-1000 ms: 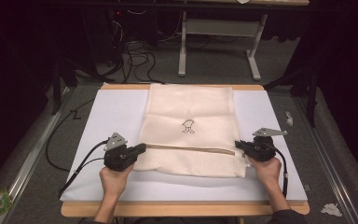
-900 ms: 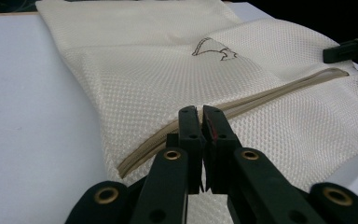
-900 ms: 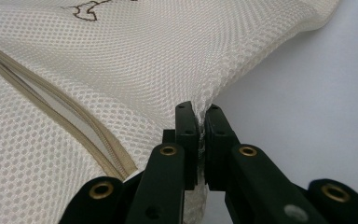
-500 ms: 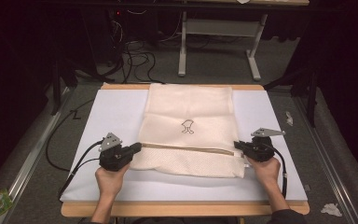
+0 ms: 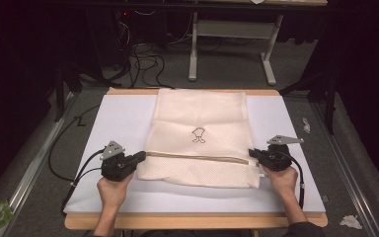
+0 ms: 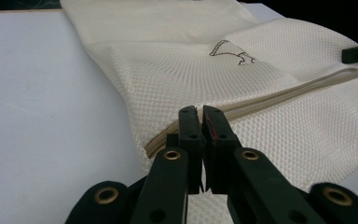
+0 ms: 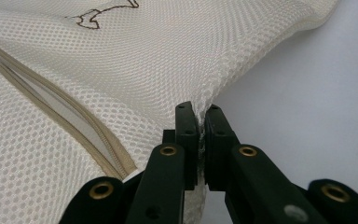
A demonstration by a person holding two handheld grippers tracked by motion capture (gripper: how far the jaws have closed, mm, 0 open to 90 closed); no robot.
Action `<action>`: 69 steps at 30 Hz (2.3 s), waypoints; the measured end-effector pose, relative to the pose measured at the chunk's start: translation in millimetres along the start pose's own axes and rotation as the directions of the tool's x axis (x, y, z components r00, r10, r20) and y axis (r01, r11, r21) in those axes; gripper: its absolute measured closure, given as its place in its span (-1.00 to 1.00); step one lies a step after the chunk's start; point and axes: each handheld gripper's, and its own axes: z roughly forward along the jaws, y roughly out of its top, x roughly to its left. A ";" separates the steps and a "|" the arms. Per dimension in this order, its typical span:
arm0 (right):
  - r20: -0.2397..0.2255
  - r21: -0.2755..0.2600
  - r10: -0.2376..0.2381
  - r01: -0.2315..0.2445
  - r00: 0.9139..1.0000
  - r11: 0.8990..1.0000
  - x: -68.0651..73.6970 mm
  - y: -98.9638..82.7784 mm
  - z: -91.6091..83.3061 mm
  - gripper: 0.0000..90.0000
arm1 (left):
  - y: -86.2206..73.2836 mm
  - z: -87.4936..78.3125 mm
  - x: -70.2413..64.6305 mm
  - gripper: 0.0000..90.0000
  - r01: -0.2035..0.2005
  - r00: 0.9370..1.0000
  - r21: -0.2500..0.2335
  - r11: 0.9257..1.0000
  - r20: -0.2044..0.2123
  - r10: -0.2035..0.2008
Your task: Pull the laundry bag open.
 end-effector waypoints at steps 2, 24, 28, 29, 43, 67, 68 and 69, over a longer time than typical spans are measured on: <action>-0.001 -0.001 -0.005 0.005 1.000 1.000 -1.2 -0.3 0.7 0.95 | -0.8 -1.4 1.9 0.94 0.004 1.000 -0.001 1.000 0.000 -0.004; -0.001 -0.001 -0.007 0.007 1.000 1.000 -0.7 2.2 -2.4 0.95 | -2.7 -9.2 11.8 0.94 0.015 1.000 0.008 1.000 -0.015 -0.015; -0.004 0.002 -0.014 0.014 1.000 1.000 0.2 2.5 -2.4 0.95 | -4.9 -9.7 14.1 0.94 0.021 1.000 0.008 1.000 -0.022 -0.021; -0.005 -0.001 -0.015 0.015 1.000 1.000 0.2 2.4 -1.7 0.95 | -5.1 -9.4 14.6 0.94 0.025 0.999 0.008 1.000 -0.022 -0.025; -0.002 0.005 -0.017 0.017 1.000 1.000 0.6 2.7 -1.3 0.96 | -5.6 -9.6 18.8 0.94 0.022 0.999 0.027 0.999 -0.034 -0.021; 0.012 0.019 -0.012 0.012 1.000 1.000 -0.6 2.2 1.4 0.96 | -12.1 -8.5 16.2 0.94 -0.001 0.995 0.093 0.996 -0.104 0.011; 0.005 0.015 -0.001 0.001 1.000 1.000 -1.0 1.9 1.7 0.96 | -11.8 -8.9 15.7 0.94 0.002 0.995 0.091 0.996 -0.100 0.007; -0.001 0.012 0.006 -0.006 1.000 1.000 -1.4 1.4 1.5 0.96 | -11.7 -9.2 15.4 0.94 0.004 0.995 0.092 0.996 -0.095 0.005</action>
